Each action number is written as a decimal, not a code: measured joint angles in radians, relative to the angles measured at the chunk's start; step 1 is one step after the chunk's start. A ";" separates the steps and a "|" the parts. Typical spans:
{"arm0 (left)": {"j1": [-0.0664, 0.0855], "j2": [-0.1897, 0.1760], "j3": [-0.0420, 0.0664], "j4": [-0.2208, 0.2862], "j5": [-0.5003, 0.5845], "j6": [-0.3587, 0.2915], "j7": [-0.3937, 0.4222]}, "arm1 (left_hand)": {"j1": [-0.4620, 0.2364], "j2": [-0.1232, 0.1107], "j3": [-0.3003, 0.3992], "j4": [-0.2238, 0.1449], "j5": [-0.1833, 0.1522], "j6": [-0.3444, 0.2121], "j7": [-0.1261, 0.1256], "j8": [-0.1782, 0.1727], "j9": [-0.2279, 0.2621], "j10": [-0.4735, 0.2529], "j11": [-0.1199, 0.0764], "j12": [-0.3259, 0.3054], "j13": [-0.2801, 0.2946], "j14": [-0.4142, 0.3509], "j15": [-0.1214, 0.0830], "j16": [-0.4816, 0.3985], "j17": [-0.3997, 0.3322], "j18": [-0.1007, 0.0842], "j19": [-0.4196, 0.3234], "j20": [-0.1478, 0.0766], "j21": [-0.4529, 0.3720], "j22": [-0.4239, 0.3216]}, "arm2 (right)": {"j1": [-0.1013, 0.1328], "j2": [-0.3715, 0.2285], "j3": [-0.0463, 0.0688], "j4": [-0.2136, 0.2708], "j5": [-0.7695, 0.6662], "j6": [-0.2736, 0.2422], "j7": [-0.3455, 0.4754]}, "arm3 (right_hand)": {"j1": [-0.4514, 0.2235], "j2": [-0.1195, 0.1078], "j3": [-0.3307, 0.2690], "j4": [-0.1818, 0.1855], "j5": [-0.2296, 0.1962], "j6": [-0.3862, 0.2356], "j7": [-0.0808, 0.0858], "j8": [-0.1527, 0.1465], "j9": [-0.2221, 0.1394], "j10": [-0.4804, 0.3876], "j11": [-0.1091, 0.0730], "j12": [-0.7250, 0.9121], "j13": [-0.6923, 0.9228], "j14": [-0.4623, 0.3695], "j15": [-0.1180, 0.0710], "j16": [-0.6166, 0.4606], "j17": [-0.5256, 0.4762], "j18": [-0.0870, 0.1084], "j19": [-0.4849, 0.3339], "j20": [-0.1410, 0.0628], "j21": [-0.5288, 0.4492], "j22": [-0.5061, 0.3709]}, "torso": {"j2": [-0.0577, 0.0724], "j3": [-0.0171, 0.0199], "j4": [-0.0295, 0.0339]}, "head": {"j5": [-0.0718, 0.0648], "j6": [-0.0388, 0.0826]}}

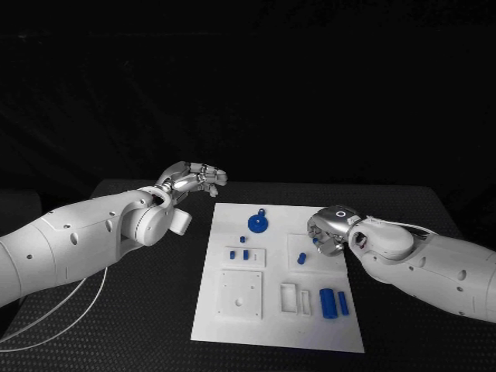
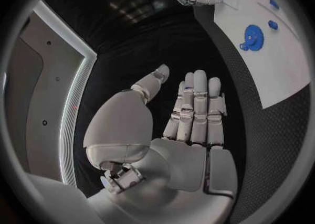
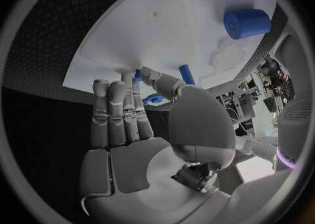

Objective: Assemble the parts on the task board

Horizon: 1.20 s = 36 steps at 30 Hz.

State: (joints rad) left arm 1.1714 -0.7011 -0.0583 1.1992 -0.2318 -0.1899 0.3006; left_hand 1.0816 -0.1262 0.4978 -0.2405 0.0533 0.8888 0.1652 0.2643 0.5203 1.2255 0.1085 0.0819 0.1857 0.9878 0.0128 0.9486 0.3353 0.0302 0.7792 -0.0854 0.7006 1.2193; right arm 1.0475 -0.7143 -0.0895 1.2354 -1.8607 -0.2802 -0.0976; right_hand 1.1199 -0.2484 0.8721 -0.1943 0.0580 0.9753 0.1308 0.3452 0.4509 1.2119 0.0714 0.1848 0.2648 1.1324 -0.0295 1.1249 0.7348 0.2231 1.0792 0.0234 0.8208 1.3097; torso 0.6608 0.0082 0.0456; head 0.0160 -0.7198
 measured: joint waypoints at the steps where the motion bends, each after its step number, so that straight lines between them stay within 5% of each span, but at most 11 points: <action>1: 0.000 0.000 0.000 0.000 0.000 0.000 0.000 | 0.000 0.000 0.000 0.000 0.000 0.000 0.000 0.000 0.000 0.000 0.000 0.000 0.000 0.000 0.000 0.000 0.000 0.000 0.000 0.000 0.000 0.000 | 0.000 0.000 0.000 0.001 0.000 0.000 0.000 | 0.000 0.000 0.000 0.000 0.000 0.000 0.000 0.000 0.000 0.000 0.000 0.000 0.000 0.000 0.000 0.002 0.000 0.000 0.003 0.000 0.000 0.000 | 0.000 0.0000 0.0000 | 0.000 0.000; 5: 0.000 -0.001 0.000 0.000 0.000 0.000 0.000 | 0.000 0.000 0.000 0.000 0.000 0.000 0.000 0.000 0.000 0.000 0.000 0.000 0.000 0.000 0.000 0.000 0.000 0.000 0.000 0.000 0.000 0.000 | -0.001 0.001 0.000 0.003 0.000 0.000 -0.001 | 0.000 0.000 0.000 0.000 0.000 0.001 -0.001 0.000 0.001 0.006 0.001 -0.005 0.000 0.005 -0.002 0.004 -0.002 -0.001 0.004 0.000 0.001 0.000 | 0.000 0.0000 0.0000 | 0.000 0.000; 18: 0.000 -0.001 0.000 -0.001 0.001 0.000 -0.001 | 0.000 0.000 0.000 0.000 0.000 0.000 0.000 0.004 0.000 0.000 0.000 0.000 0.000 0.004 -0.004 0.000 0.002 -0.002 0.000 0.000 0.000 0.000 | -0.003 0.006 0.001 0.003 -0.013 0.000 -0.007 | 0.031 0.051 0.017 -0.050 0.000 0.040 -0.015 0.017 0.007 0.036 -0.008 -0.008 -0.006 0.011 -0.012 0.018 -0.007 -0.009 0.011 -0.008 0.011 0.000 | 0.000 0.0015 -0.0009 | 0.000 -0.004; 36: 0.000 0.000 0.000 -0.004 0.001 0.000 -0.001 | 0.000 0.000 -0.003 -0.003 0.000 0.000 0.000 0.004 0.000 0.000 0.000 0.000 0.000 0.004 -0.004 0.000 0.003 -0.008 0.000 0.000 0.000 0.001 | -0.007 0.008 -0.009 0.016 -0.090 -0.019 -0.044 | 0.046 0.053 0.036 -0.061 -0.004 0.084 -0.031 0.029 0.012 0.087 -0.027 -0.008 0.001 0.029 -0.026 0.056 0.015 -0.015 0.034 -0.017 0.036 0.000 | 0.000 0.0007 -0.0005 | -0.004 -0.007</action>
State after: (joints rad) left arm 1.1714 -0.7012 -0.0582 1.1956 -0.2308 -0.1898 0.2994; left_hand 1.0817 -0.1262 0.4950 -0.2433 0.0533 0.8892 0.1656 0.2681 0.5202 1.2256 0.1082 0.0820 0.1859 0.9915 0.0092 0.9487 0.3382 0.0223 0.7792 -0.0854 0.7007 1.2202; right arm 1.0404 -0.7066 -0.0984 1.2518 -1.9507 -0.2993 -0.1418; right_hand 1.1655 -0.1959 0.9085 -0.2551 0.0542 1.0594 0.0995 0.3737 0.4630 1.2990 0.0448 0.1769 0.2660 1.1616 -0.0558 1.1810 0.7497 0.2086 1.1130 0.0061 0.8568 1.3100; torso 0.6608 0.0089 0.0452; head 0.0116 -0.7266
